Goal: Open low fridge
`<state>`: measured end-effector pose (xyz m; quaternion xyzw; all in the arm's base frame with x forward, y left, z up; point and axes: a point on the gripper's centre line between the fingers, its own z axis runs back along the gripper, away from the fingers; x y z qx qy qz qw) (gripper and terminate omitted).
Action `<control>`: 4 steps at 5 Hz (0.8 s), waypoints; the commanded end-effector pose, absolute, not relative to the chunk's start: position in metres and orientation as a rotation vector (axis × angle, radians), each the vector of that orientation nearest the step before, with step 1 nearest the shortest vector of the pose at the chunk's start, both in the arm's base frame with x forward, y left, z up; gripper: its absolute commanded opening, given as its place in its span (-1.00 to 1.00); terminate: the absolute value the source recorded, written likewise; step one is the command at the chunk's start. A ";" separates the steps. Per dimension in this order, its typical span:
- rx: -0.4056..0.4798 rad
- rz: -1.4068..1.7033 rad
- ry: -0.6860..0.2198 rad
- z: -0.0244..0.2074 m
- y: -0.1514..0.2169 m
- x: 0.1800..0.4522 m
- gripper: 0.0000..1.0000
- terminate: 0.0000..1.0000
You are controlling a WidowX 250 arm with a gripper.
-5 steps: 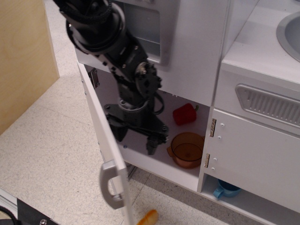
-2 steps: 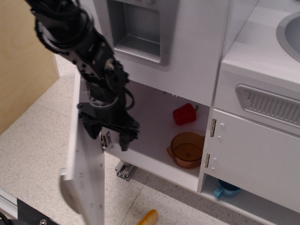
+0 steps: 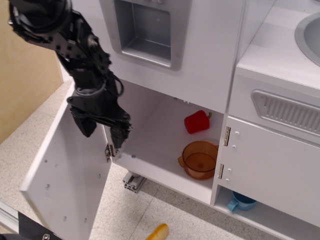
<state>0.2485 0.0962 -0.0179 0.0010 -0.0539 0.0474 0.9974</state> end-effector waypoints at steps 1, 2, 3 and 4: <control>-0.043 0.011 -0.178 0.020 0.141 0.260 1.00 -1.00; -0.043 0.011 -0.178 0.020 0.141 0.260 1.00 -1.00; -0.043 0.011 -0.178 0.020 0.141 0.260 1.00 -1.00; -0.043 0.011 -0.178 0.020 0.141 0.260 1.00 1.00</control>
